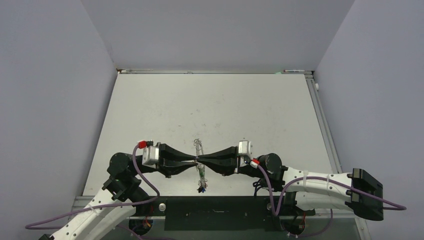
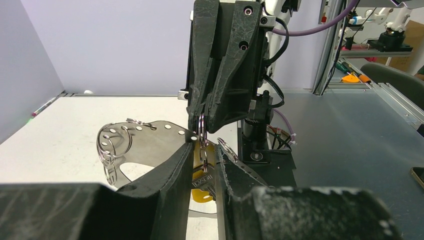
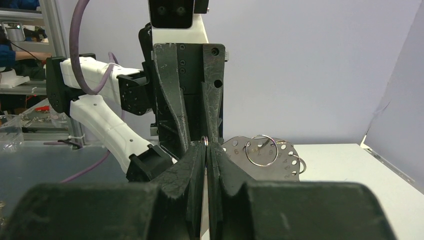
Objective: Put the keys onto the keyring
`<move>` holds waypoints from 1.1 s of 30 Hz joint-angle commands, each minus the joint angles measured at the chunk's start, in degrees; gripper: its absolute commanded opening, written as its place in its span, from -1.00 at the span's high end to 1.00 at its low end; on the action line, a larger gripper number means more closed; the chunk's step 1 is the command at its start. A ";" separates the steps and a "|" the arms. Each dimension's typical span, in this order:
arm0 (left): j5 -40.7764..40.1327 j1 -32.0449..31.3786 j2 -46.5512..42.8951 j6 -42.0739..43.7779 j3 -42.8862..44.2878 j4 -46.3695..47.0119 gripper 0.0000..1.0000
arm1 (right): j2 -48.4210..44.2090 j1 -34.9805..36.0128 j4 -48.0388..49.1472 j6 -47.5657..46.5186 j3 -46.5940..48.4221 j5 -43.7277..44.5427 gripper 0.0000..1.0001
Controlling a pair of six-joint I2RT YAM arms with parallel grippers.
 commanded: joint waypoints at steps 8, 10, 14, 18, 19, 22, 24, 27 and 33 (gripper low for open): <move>-0.10 0.66 -1.18 -0.90 0.45 2.81 0.54 | -0.76 -0.19 1.74 -0.87 2.81 -1.21 0.89; -0.12 0.66 -0.99 -0.97 0.45 2.89 0.61 | -0.63 -0.01 1.76 -0.90 2.92 -1.36 0.90; -0.16 0.79 -0.69 -1.12 0.54 2.90 0.90 | -0.26 0.16 2.04 -0.98 2.96 -1.48 0.90; -0.04 0.84 -0.46 -0.72 0.91 1.98 1.00 | 0.05 0.39 2.76 -0.71 2.98 -1.63 0.90; -0.39 0.87 -0.54 -0.35 1.27 1.24 1.00 | 0.10 0.42 2.53 -0.71 3.07 -1.73 0.90; -2.38 0.83 -0.49 3.65 3.43 -5.91 1.00 | -0.45 0.41 -0.72 -1.30 3.73 -1.41 0.90; -3.77 0.88 -0.25 7.51 5.10 -10.73 1.00 | -1.82 0.42 -6.58 -3.06 4.98 -1.20 0.84; -5.37 0.62 -0.07 11.79 7.68 -17.15 1.00 | -4.33 0.44 -20.75 -7.43 9.06 -0.93 0.41; -9.60 -1.62 -0.35 17.60 10.46 -25.12 1.00 | -7.64 0.48 -45.54 -14.10 17.37 0.59 0.04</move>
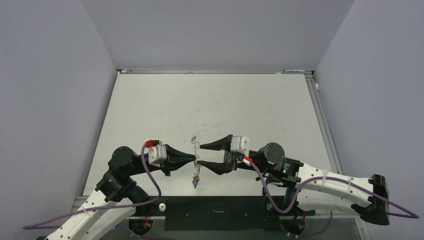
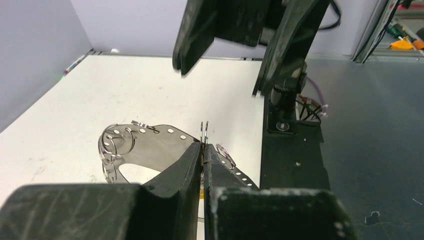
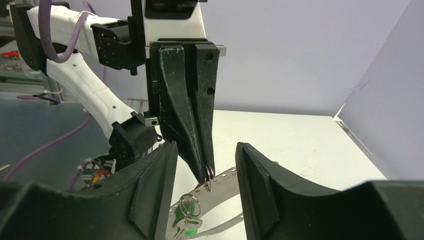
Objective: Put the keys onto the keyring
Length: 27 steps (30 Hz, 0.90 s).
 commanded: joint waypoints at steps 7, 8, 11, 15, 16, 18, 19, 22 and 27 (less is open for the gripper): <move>-10.85 -4.31 1.74 12.68 9.02 -17.28 1.00 | 0.59 1.07 -37.54 -11.90 14.35 -0.65 0.18; -12.31 -4.97 2.09 13.28 9.37 -18.28 1.00 | 1.49 1.27 -39.40 -12.60 15.34 -0.89 0.20; -15.10 -6.95 3.32 14.69 10.01 -20.39 1.00 | 4.38 1.90 -43.41 -14.64 17.73 -0.10 0.20; -18.02 -9.78 5.42 16.09 10.21 -21.75 1.00 | 6.01 2.67 -44.14 -16.99 17.79 1.24 0.21; -18.48 -10.51 6.03 16.50 10.34 -22.21 1.00 | 6.13 2.82 -44.01 -17.36 17.68 1.37 0.22; -18.48 -11.64 7.16 16.95 10.47 -22.89 1.00 | 6.31 2.95 -43.67 -17.78 17.60 1.79 0.22; -18.28 -11.95 7.52 16.93 10.51 -23.03 1.00 | 6.38 3.07 -43.41 -17.86 17.53 2.02 0.22; -17.36 -12.30 7.89 16.61 10.12 -22.57 1.00 | 6.52 3.23 -43.14 -18.34 17.15 3.07 0.22; -16.22 -12.31 7.74 16.05 9.47 -21.59 1.00 | 7.32 3.25 -42.83 -18.69 16.88 3.90 0.25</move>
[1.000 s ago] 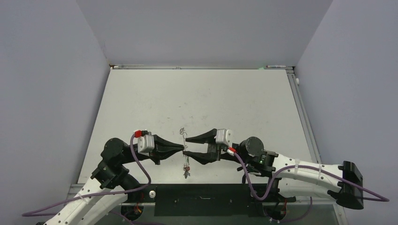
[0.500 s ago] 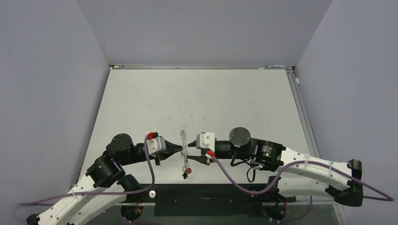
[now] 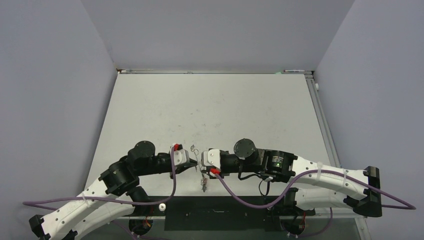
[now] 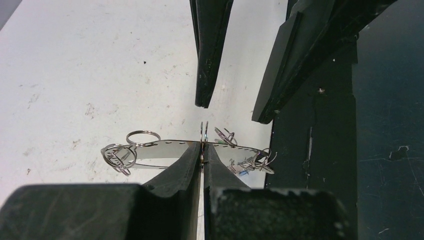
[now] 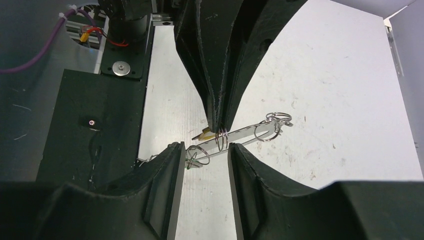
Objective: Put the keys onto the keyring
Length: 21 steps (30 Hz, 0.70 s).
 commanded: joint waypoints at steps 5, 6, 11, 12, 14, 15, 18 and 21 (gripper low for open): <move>1.98 -0.23 -0.92 -0.45 1.57 4.39 1.00 | 1.76 0.48 2.94 -1.48 0.50 2.41 0.29; 2.14 -0.22 -0.94 -0.59 1.51 4.47 1.00 | 1.96 0.54 3.37 -1.57 0.39 2.53 0.29; 3.05 -0.30 -0.98 -0.89 0.97 5.06 1.00 | 2.95 0.51 5.14 -1.85 0.01 3.09 0.35; 3.09 -0.28 -0.98 -0.91 0.87 5.09 1.00 | 3.30 0.50 5.20 -1.85 0.01 3.08 0.36; 3.33 -0.23 -0.90 -1.00 0.85 5.17 1.00 | 3.65 0.57 5.29 -1.94 0.01 3.00 0.38; 3.55 -0.28 -0.89 -1.00 0.83 5.18 1.00 | 3.83 0.52 5.45 -1.99 -0.11 2.94 0.40; 4.06 -0.25 -0.89 -1.13 0.82 5.37 1.00 | 4.32 0.54 5.67 -1.94 0.00 2.82 0.45; 4.30 -0.22 -1.14 -1.18 0.72 5.60 1.00 | 4.61 0.58 5.72 -2.03 0.01 2.91 0.53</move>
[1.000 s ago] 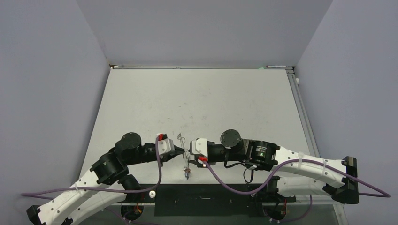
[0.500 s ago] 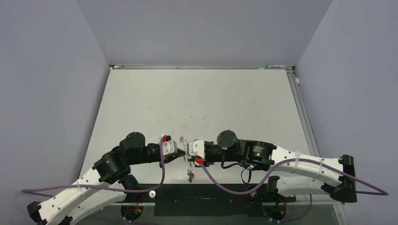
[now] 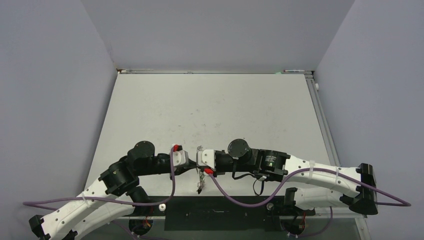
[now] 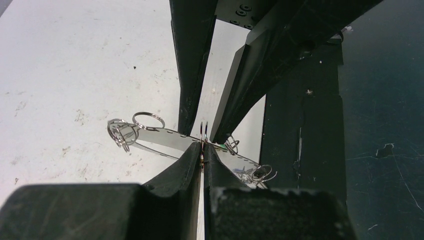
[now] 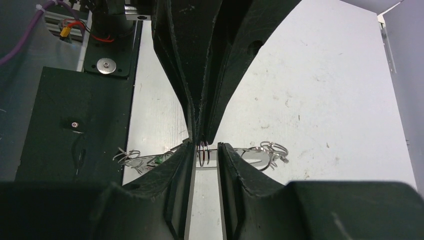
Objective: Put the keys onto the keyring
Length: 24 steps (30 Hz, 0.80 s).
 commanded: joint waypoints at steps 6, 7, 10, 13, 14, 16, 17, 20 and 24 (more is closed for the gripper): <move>2.01 -0.21 -1.52 -1.05 0.61 5.89 1.00 | 2.20 0.39 3.17 -0.11 -0.12 0.74 0.57; 1.97 -0.14 -1.74 -1.11 0.54 6.11 1.00 | 2.44 0.32 3.31 -0.15 -0.16 0.58 0.61; 1.80 -0.14 -2.38 -1.16 0.27 6.44 1.00 | 2.90 0.35 3.41 -0.06 -0.32 0.28 0.76; 1.49 -0.10 -2.84 -1.40 0.10 6.71 1.00 | 2.74 0.47 4.06 0.00 -0.81 0.80 0.89; 1.30 -0.13 -3.07 -1.46 0.08 6.80 1.00 | 2.46 0.50 4.41 0.13 -1.11 1.07 0.89; 1.03 -0.01 -3.58 -1.66 -0.07 7.15 1.00 | 1.82 0.53 5.33 0.10 -1.94 1.16 0.89; 0.92 0.10 -3.92 -1.80 -0.22 7.42 1.00 | 1.28 0.54 6.00 0.12 -2.45 1.10 0.90; 1.00 0.51 -4.93 -2.41 -0.59 8.43 0.71 | -0.82 0.50 8.88 0.22 -4.46 1.20 0.90; 1.47 1.48 -7.25 -3.78 -1.73 10.70 0.00 | -4.63 0.53 13.54 0.57 -7.19 1.78 0.89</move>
